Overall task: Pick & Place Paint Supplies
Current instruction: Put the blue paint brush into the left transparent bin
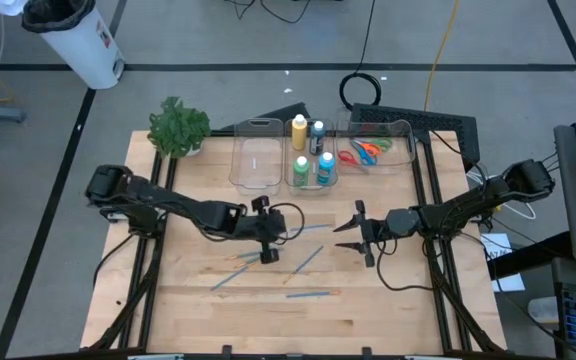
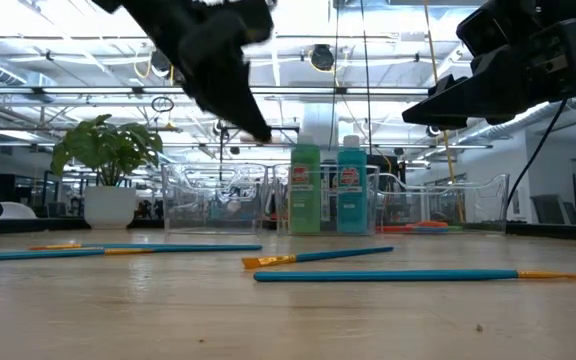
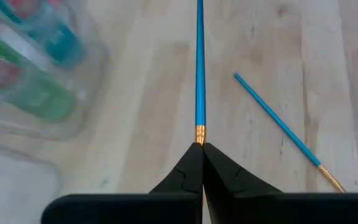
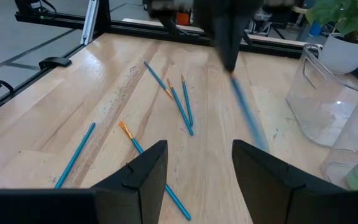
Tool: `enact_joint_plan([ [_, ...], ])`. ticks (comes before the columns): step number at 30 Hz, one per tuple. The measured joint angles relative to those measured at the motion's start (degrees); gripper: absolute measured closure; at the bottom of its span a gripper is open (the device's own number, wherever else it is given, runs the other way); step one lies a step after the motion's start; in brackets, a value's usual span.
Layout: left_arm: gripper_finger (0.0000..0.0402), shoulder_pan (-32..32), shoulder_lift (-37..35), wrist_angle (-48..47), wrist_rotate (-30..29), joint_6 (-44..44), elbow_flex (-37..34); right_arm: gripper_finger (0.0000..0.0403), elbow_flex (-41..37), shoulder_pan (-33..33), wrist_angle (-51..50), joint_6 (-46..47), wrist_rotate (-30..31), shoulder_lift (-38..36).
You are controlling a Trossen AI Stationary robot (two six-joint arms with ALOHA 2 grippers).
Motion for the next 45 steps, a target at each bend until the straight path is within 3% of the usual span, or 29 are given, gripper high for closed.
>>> enact_joint_plan([
  [7,0.04,-0.55,-11.2,2.23,-6.48,-0.37,-9.03,0.0232,0.0,0.0,0.08,-0.02,0.0,0.0],
  [13,0.0401,0.33,-23.17,10.36,-10.02,-0.86,-20.04,0.0232,0.0,-0.13,0.53,-0.11,0.03,0.0],
  [19,0.0401,0.91,-33.04,15.02,-20.75,-4.77,-28.61,0.0232,0.0,-1.24,1.01,-0.07,0.03,0.0],
  [23,0.0401,2.93,-36.39,15.42,-25.11,-8.43,-30.32,0.0232,0.0,-1.6,0.89,-0.04,0.04,0.0],
  [30,0.0401,7.57,-36.41,19.84,-26.65,-12.49,-29.51,0.0232,0.0,-1.6,1.3,-0.02,0.0,0.0],
  [38,0.0401,8.42,-30.15,23.92,-36.46,-17.2,-29.48,0.0232,0.0,-1.6,0.98,0.0,0.0,0.0],
  [45,0.0401,8.42,-23.51,29.09,-41.54,-16.89,-29.44,0.0232,0.0,-1.6,0.8,1.49,-0.02,0.0],
])
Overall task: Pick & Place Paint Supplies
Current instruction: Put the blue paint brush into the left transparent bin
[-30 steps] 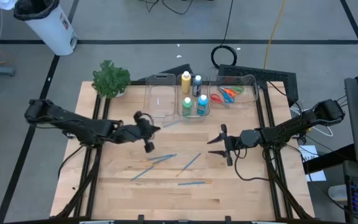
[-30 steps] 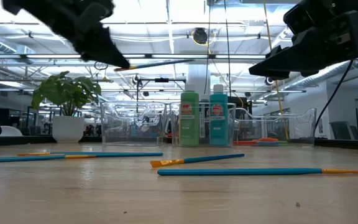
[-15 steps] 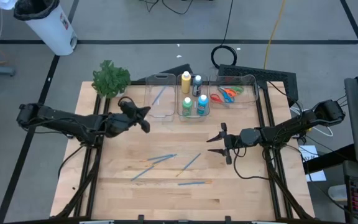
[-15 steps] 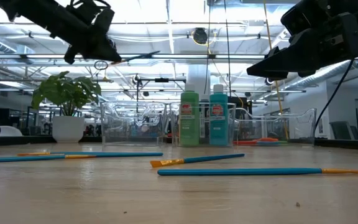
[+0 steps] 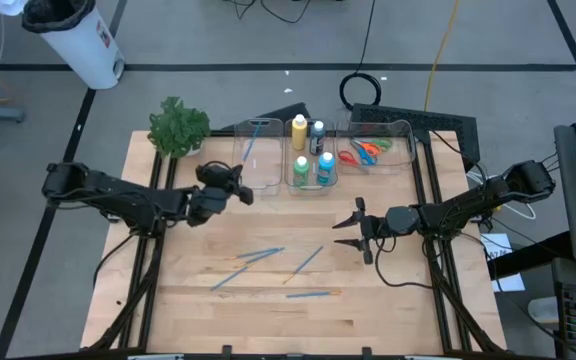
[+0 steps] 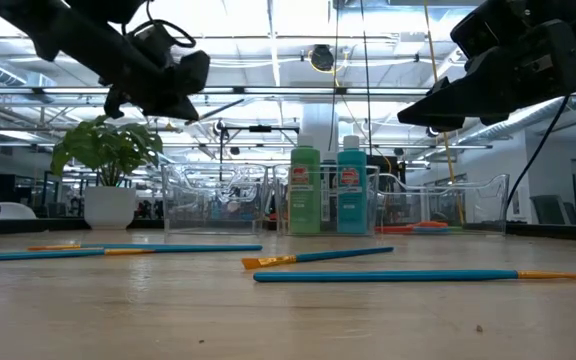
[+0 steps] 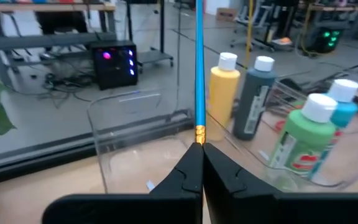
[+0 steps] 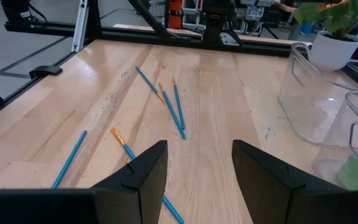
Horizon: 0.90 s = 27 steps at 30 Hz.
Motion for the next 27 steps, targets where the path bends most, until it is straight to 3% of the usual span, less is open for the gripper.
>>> enact_joint_plan([
  [5,0.0401,0.0,2.14,0.33,-1.9,4.64,0.0,0.0232,0.0,0.0,-0.01,0.0,0.0,0.0],
  [11,0.0401,-0.26,2.29,3.82,6.46,10.06,0.0,0.0232,0.0,0.0,-0.79,-0.02,0.0,0.0],
  [18,0.0401,-1.67,2.27,19.29,24.5,22.28,0.0,0.0232,0.0,0.0,-0.84,-0.01,0.0,0.0],
  [27,0.0401,-4.69,2.23,39.12,44.64,23.68,-0.79,0.0232,0.0,0.0,-0.84,-0.02,-0.01,0.0],
])
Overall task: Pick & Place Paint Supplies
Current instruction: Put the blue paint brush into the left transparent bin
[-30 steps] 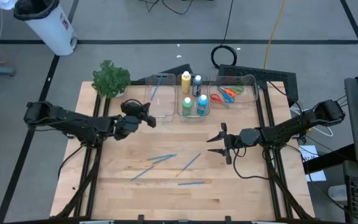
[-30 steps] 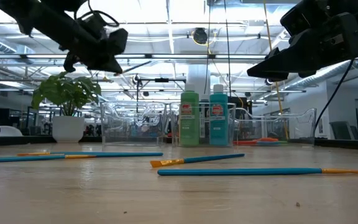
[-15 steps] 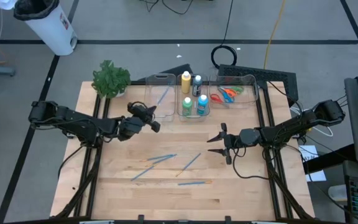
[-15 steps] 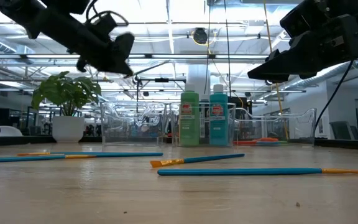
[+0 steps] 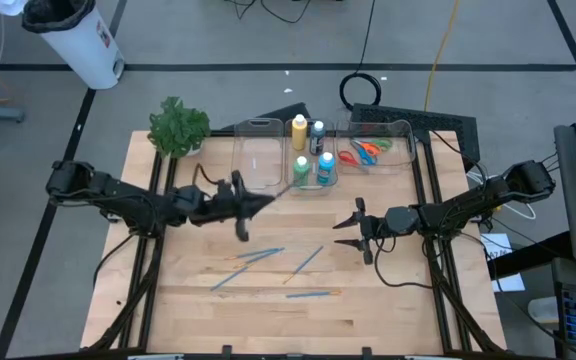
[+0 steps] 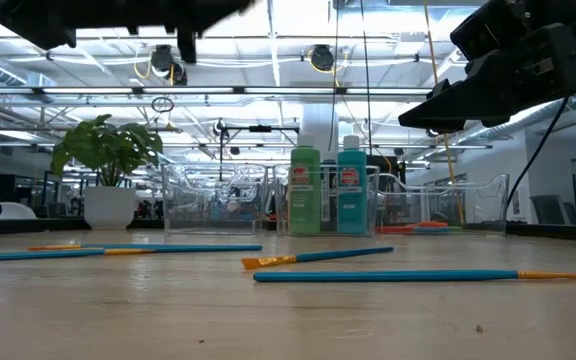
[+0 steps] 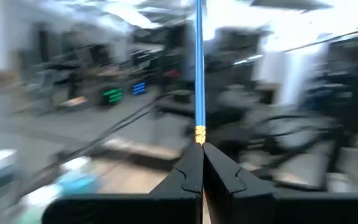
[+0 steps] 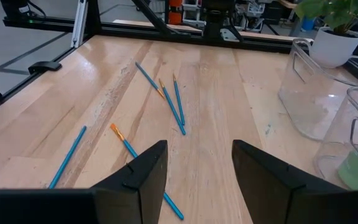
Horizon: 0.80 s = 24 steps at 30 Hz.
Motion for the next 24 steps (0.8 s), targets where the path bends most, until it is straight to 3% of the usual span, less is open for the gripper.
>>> enact_joint_plan([
  [4,0.0401,-2.46,0.0,6.69,12.91,0.78,-0.01,0.0232,0.0,0.0,0.0,-0.04,0.0,0.0],
  [9,0.0401,-5.77,-0.02,15.77,26.12,-6.45,-0.01,0.0232,0.0,0.0,0.0,-0.11,0.01,0.0],
  [15,0.0401,-10.54,0.0,17.88,28.19,-9.77,-0.01,0.0232,0.0,0.0,-0.02,-0.15,0.01,0.0],
  [24,0.0401,-12.47,0.0,17.7,27.44,-7.36,0.82,0.0232,0.0,0.0,-0.01,-0.17,0.01,0.0],
])
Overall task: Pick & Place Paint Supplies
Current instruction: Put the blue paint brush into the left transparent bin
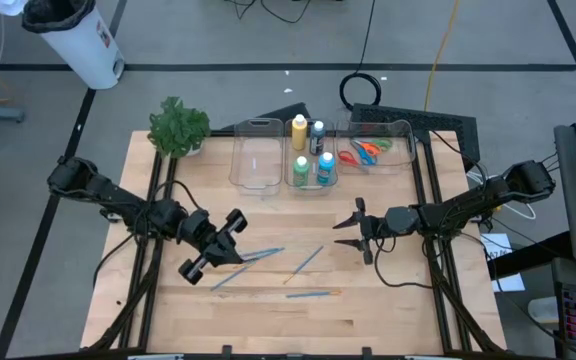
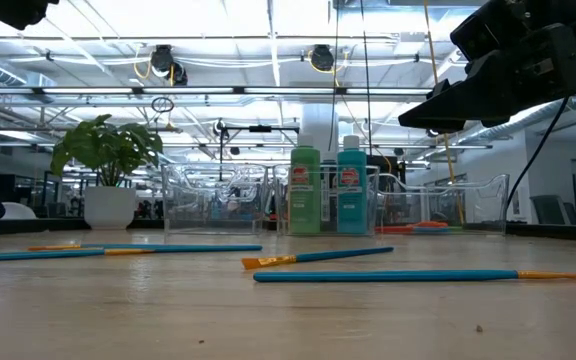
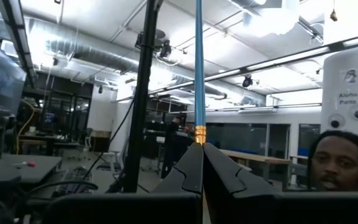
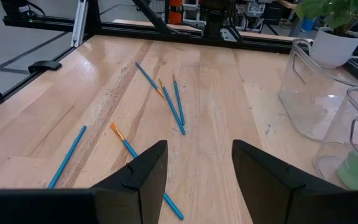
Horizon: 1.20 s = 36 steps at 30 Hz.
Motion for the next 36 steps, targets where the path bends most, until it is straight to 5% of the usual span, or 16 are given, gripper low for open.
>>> enact_joint_plan([
  [24,0.0401,0.07,0.0,-0.53,-1.94,2.94,0.0,0.0232,0.0,0.01,-0.01,0.01,0.0,0.02],
  [36,0.0401,0.0,0.0,-4.79,-15.74,19.07,0.04,0.0232,-0.02,0.0,-0.03,0.02,0.0,0.02],
])
